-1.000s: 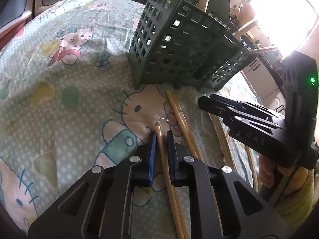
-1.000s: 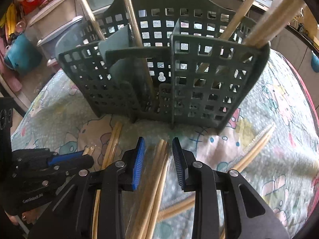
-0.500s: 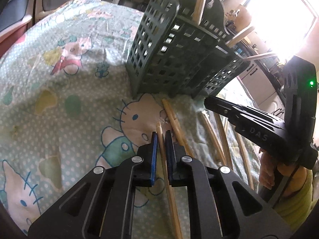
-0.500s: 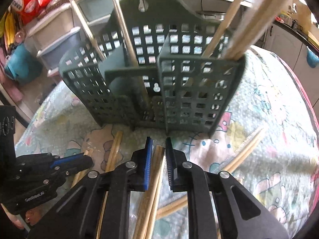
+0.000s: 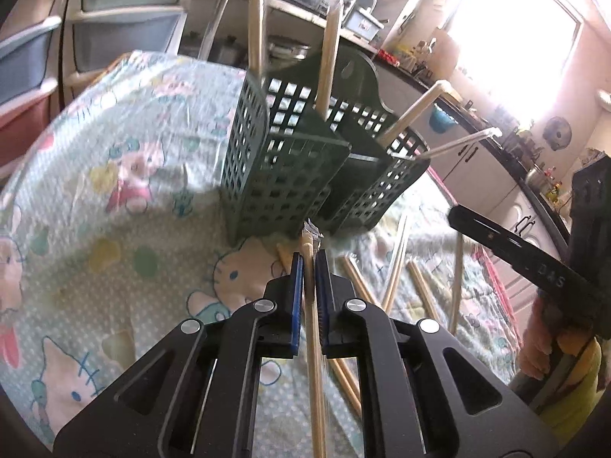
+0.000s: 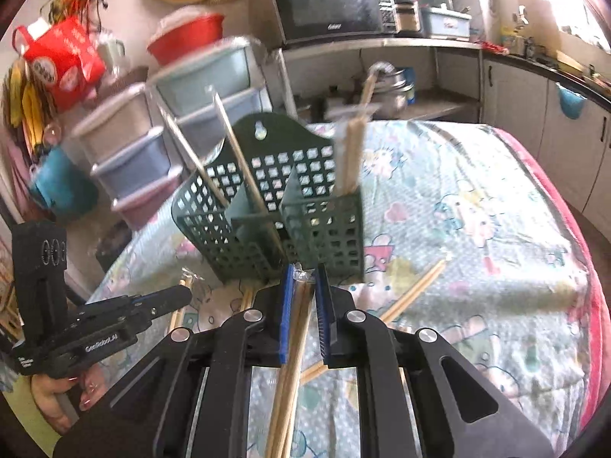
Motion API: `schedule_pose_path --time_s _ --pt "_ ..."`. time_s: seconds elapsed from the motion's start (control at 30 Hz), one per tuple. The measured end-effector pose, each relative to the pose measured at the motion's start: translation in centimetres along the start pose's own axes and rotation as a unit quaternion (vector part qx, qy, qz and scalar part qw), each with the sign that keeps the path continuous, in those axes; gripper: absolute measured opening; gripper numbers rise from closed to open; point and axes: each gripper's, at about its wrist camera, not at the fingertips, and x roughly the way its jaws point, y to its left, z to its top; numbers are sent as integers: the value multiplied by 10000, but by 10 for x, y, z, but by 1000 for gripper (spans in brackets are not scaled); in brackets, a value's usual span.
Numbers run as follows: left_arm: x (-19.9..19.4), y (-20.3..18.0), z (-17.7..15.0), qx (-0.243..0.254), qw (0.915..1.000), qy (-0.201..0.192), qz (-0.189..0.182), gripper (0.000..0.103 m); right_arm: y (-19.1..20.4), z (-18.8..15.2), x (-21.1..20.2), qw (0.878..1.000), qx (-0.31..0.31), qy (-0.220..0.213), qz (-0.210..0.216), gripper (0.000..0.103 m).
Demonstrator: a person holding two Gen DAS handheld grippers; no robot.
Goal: Organize utensils
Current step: 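Lift the chopstick upright with the right gripper above the caddy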
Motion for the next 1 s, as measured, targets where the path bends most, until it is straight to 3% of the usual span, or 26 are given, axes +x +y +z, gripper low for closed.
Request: schedule_pose_path --time_s 0.33,1.0 --pt "-6 -24 14 160 9996 -232 -91 4 -14 -3 -45 9989 145 -423 -119 11" --pt "-21 -60 34 542 9961 -578 -376 3 -7 3 -87 9954 50 -936 -182 11"
